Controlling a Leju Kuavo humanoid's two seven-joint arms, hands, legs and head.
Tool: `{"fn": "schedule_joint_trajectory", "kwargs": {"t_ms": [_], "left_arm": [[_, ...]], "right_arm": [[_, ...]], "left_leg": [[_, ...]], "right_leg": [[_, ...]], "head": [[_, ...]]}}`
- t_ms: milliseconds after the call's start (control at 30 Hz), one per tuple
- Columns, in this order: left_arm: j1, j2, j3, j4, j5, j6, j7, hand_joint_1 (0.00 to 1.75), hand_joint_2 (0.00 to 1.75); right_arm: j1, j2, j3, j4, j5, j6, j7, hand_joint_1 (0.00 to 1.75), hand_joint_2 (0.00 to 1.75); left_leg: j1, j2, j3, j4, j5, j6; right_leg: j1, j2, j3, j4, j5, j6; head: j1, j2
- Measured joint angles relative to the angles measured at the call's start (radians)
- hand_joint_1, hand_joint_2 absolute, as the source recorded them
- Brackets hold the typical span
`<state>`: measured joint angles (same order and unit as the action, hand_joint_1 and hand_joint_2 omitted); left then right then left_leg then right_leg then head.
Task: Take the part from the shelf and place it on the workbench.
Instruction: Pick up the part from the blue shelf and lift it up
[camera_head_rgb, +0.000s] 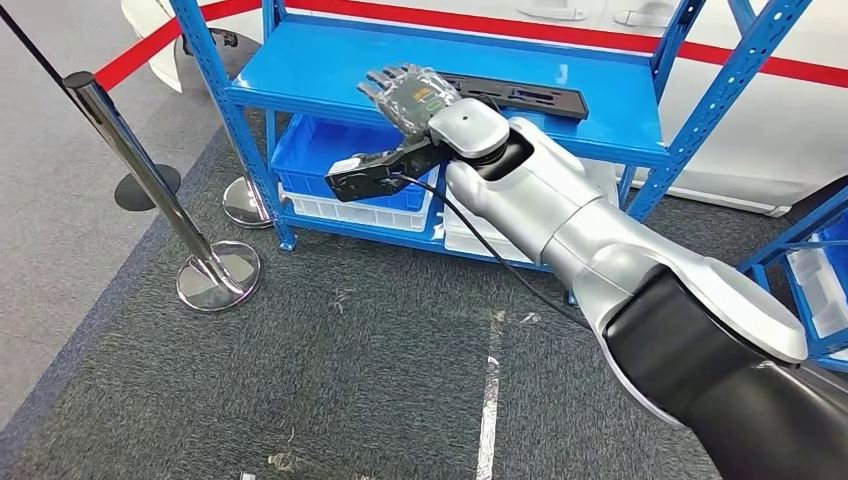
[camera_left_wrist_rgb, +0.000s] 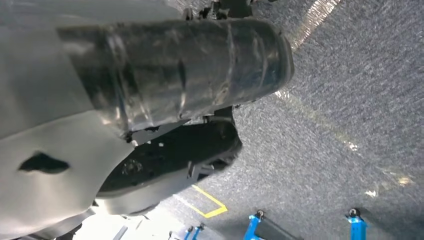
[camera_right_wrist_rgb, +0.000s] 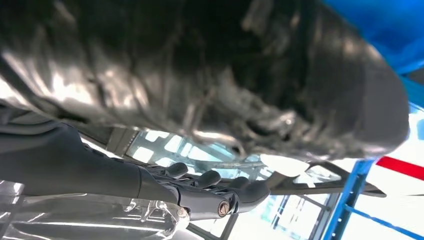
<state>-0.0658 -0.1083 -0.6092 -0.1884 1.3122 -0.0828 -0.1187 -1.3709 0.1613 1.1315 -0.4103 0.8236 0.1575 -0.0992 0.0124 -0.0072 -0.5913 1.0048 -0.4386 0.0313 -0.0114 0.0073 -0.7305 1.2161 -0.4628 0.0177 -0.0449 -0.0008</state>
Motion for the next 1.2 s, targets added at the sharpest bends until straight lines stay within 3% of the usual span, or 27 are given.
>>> {"fn": "schedule_joint_trajectory", "kwargs": {"t_ms": [33,100,233,300,367,433,467,533,600,733,800,833,900,967,1000,1100,1133,1200], "left_arm": [[0.001,0.000,0.000,0.000,0.000,0.001,0.001,0.00,0.00],[0.000,0.000,0.000,0.000,0.000,0.003,0.004,0.00,0.00],[-0.001,0.001,-0.002,0.000,-0.001,0.006,0.008,0.00,0.00],[-0.001,0.001,-0.003,0.000,0.000,0.005,0.008,0.00,0.00],[-0.002,0.001,-0.004,0.000,0.001,0.004,0.008,0.00,0.00],[-0.005,0.001,-0.004,0.000,0.001,0.003,0.007,0.00,0.00],[-0.005,0.001,-0.004,0.000,0.001,0.004,0.007,0.00,0.00],[-0.003,0.001,-0.004,0.000,0.001,0.004,0.007,0.00,0.00],[0.000,0.001,-0.005,0.000,0.001,0.006,0.009,0.00,0.00],[0.000,0.000,-0.005,0.000,0.004,0.009,0.017,0.00,0.00],[0.000,-0.002,-0.005,0.000,0.006,0.008,0.018,0.00,0.00],[0.000,-0.003,-0.005,0.000,0.007,0.008,0.019,0.00,0.00],[-0.001,-0.002,-0.005,0.000,0.008,0.008,0.019,0.00,0.00],[-0.001,-0.001,-0.005,0.000,0.009,0.008,0.018,0.00,0.00],[-0.001,-0.001,-0.005,0.000,0.010,0.008,0.018,0.00,0.00],[0.000,-0.001,-0.005,0.000,0.010,0.008,0.018,0.00,0.00],[0.000,-0.001,-0.005,0.000,0.011,0.008,0.018,0.00,0.00],[0.000,-0.001,-0.005,0.000,0.012,0.008,0.017,0.00,0.00]], "right_arm": [[-0.002,-0.002,0.000,0.000,0.000,0.000,0.000,0.00,0.00],[-0.005,-0.003,0.000,0.000,0.001,0.001,0.000,0.00,0.00],[-0.005,-0.006,0.000,0.001,0.003,0.001,0.000,0.00,0.00],[-0.007,-0.007,0.000,0.002,0.006,0.000,-0.003,0.00,0.00],[-0.006,-0.007,0.000,0.002,0.010,0.000,-0.006,0.00,0.00],[0.000,-0.007,0.000,0.002,0.012,0.000,-0.008,0.00,0.00],[0.002,-0.007,0.000,0.002,0.012,0.000,-0.009,0.00,0.00],[0.002,-0.007,0.000,0.002,0.014,0.000,-0.009,0.00,0.00],[0.001,-0.007,0.000,0.002,0.015,0.000,-0.009,0.00,0.00],[0.003,-0.007,0.000,0.002,0.014,0.017,-0.009,0.00,0.00],[0.002,-0.007,0.000,0.003,0.007,0.051,-0.007,0.00,0.00],[0.002,-0.007,0.000,0.003,0.002,0.070,-0.006,0.00,0.00],[0.005,-0.008,0.000,0.005,-0.003,0.092,-0.001,0.00,0.00],[0.011,-0.009,0.000,0.009,-0.003,0.098,0.006,0.00,0.00],[0.013,-0.010,0.000,0.011,-0.003,0.099,0.009,0.00,0.00],[0.012,-0.014,0.000,0.016,-0.004,0.105,0.018,0.00,0.00],[0.011,-0.016,0.000,0.017,-0.004,0.109,0.021,0.00,0.00],[0.010,-0.018,0.000,0.019,-0.006,0.112,0.025,0.00,0.00]], "left_leg": [[0.000,-0.002,0.002,0.004,-0.006,-0.003],[-0.004,-0.002,0.002,0.012,-0.016,-0.013],[-0.004,0.001,-0.001,0.023,-0.031,-0.032],[-0.002,0.002,-0.029,0.087,-0.066,-0.042],[0.000,0.003,-0.089,0.207,-0.113,-0.049],[0.001,0.004,-0.134,0.278,-0.118,-0.052],[0.001,0.004,-0.133,0.264,-0.094,-0.051],[0.001,0.004,-0.092,0.155,-0.020,-0.047],[-0.004,0.004,-0.050,0.059,0.015,-0.039],[-0.007,0.001,-0.035,0.023,0.004,-0.021],[-0.002,0.001,-0.023,0.013,0.004,-0.013],[-0.001,0.002,-0.017,0.009,0.003,-0.009],[-0.001,0.003,-0.011,0.008,-0.002,-0.002],[-0.002,0.003,-0.006,0.010,-0.008,0.003],[-0.002,0.001,-0.003,0.012,-0.012,0.004],[-0.004,-0.003,0.011,0.020,-0.030,-0.002],[-0.005,-0.004,0.011,0.023,-0.034,-0.006],[-0.007,-0.003,0.009,0.023,-0.036,-0.017]], "right_leg": [[0.000,-0.001,0.031,-0.071,0.035,-0.003],[0.003,-0.001,0.078,-0.169,0.065,-0.010],[0.005,0.005,0.092,-0.189,0.057,-0.025],[0.000,0.005,0.101,-0.195,0.055,-0.035],[0.001,0.003,0.107,-0.195,0.050,-0.042],[0.001,0.003,0.113,-0.193,0.043,-0.044],[0.001,0.003,0.117,-0.191,0.039,-0.044],[0.001,0.006,0.127,-0.187,0.028,-0.040],[0.004,0.008,0.129,-0.184,0.020,-0.033],[0.008,0.005,0.125,-0.188,0.019,-0.017],[0.008,0.002,0.118,-0.164,0.002,-0.010],[0.007,0.000,0.100,-0.125,-0.018,-0.006],[0.005,-0.001,0.034,-0.001,-0.063,-0.002],[0.004,-0.002,-0.022,0.081,-0.068,-0.002],[0.003,-0.002,-0.025,0.068,-0.042,-0.003],[0.005,-0.002,0.044,-0.106,0.061,-0.013],[0.007,-0.002,0.064,-0.149,0.071,-0.017],[0.012,0.000,0.079,-0.178,0.063,-0.021]], "head": [[0.000,0.000],[0.000,0.000],[-0.001,0.000],[-0.006,0.000],[-0.010,0.000],[-0.010,0.000],[-0.011,0.000],[-0.010,0.000],[-0.010,0.000],[-0.010,0.000],[-0.008,0.000],[-0.006,0.000],[-0.002,0.000],[-0.002,0.000],[-0.002,0.000],[-0.002,0.000],[-0.002,0.000],[-0.004,0.000]]}}
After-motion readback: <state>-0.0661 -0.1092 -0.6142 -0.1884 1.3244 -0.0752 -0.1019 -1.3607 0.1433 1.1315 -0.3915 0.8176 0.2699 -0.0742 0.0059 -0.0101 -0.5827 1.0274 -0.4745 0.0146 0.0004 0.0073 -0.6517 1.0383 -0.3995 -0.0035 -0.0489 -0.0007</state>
